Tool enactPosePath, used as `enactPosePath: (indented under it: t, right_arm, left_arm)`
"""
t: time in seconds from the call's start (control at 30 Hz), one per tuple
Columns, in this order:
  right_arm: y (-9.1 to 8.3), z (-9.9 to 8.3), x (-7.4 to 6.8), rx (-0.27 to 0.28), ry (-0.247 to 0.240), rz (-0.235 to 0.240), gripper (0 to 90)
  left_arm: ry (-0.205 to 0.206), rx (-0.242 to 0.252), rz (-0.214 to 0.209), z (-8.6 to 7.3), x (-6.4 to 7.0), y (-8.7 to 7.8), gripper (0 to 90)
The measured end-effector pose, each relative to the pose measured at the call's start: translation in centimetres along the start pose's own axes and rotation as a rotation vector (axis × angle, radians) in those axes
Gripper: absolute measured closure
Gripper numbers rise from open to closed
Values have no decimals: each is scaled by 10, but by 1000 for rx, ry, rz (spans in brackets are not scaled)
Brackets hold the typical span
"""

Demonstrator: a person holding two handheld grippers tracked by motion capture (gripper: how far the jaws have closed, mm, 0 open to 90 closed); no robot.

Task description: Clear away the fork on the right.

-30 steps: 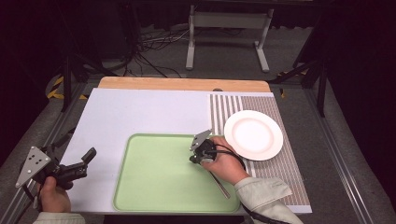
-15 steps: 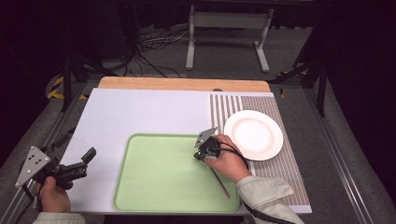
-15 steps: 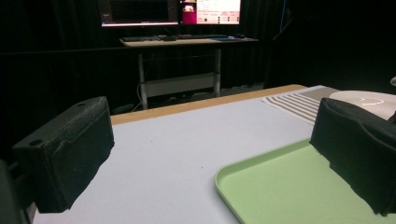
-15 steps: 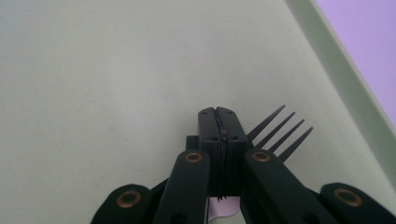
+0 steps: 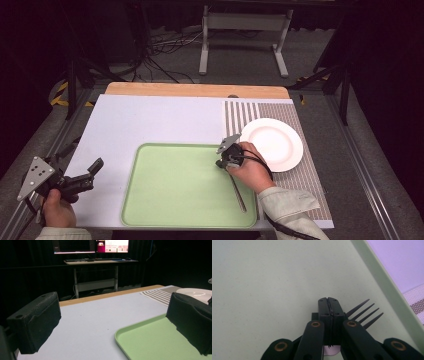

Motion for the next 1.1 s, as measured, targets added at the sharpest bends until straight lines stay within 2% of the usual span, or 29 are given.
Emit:
enactPosePath:
  t: [0.5, 1.1]
  right_arm:
    - [-11, -20, 12, -17, 54, -34, 900]
    - [-18, -33, 18, -32, 92, -47, 900]
  left_arm:
    - [0, -2, -4, 0, 1, 1, 2]
    - [0, -2, -8, -1, 2, 2, 2]
Point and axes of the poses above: each handheld gripper's, and its own axes: y roughly forward along the jaws, z roughly out of its top, x roughly to its right, the point moved 10 cm from there along y, roughly forward along the jaws, and after that the axes turned 11 degrees about -y, right-handed, at the moved point
